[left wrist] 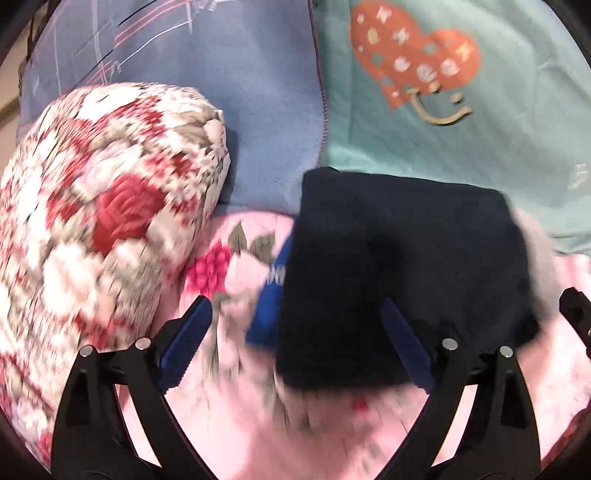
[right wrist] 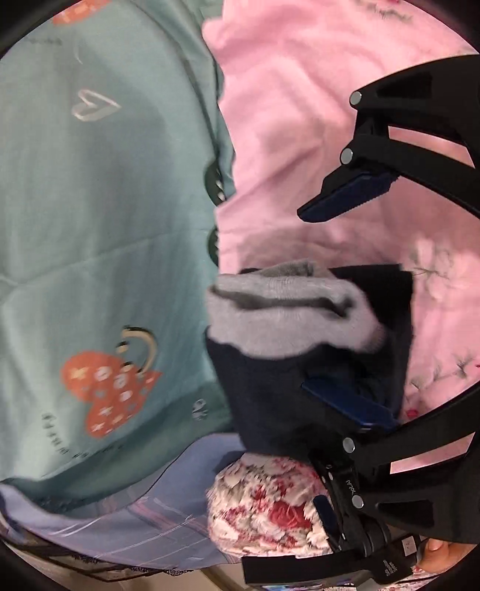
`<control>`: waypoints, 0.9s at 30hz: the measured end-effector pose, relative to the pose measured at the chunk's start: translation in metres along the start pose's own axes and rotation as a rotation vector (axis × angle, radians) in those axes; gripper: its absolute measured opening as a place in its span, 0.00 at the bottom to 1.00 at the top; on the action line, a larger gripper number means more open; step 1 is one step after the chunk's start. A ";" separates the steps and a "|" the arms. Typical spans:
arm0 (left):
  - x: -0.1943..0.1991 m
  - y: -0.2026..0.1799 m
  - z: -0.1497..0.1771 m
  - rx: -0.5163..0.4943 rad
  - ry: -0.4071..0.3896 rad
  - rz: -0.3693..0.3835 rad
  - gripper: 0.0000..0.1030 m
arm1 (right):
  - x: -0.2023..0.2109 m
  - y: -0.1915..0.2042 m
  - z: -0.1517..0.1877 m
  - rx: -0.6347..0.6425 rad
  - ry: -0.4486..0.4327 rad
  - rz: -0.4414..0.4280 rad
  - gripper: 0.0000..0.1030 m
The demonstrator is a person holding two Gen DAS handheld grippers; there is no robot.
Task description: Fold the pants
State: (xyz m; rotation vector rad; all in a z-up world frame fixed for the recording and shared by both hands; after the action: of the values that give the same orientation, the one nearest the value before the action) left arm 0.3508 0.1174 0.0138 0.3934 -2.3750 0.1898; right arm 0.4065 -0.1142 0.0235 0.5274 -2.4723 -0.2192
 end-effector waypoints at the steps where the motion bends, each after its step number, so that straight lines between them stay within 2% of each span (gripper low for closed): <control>1: 0.010 0.000 0.006 -0.002 -0.008 0.018 0.92 | 0.016 0.003 0.001 0.013 -0.011 0.009 0.85; 4: 0.061 0.000 0.035 -0.041 -0.058 0.026 0.98 | 0.066 0.017 0.019 0.098 -0.029 0.048 0.88; 6: 0.087 0.000 0.058 -0.066 -0.074 0.017 0.98 | 0.091 0.025 0.039 0.144 -0.039 0.076 0.91; 12: 0.132 0.006 0.121 -0.075 -0.049 0.035 0.98 | 0.155 0.045 0.104 0.230 -0.067 0.117 0.91; 17: 0.153 0.005 0.155 -0.087 -0.078 0.057 0.98 | 0.191 0.055 0.130 0.225 -0.108 0.099 0.94; 22: 0.160 0.005 0.169 -0.087 -0.112 0.044 0.98 | 0.216 0.062 0.145 0.209 -0.157 0.111 0.94; 27: 0.157 0.001 0.179 -0.118 -0.106 0.052 0.98 | 0.228 0.060 0.161 0.174 -0.207 0.113 0.98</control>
State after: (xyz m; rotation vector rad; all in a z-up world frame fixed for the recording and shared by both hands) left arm 0.1272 0.0392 -0.0125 0.2929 -2.4884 0.0530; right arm 0.1238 -0.1497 0.0283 0.4542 -2.7300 -0.0125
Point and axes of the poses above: each gripper's, at about its wrist camera, not at the fingertips, and x roughly against the way its jaws point, y to its left, z to its underside, the point moved 3 cm from there along -x, roughly the way its jaws point, and after that the axes turned 2 degrees about -y, right-handed, at the moved point
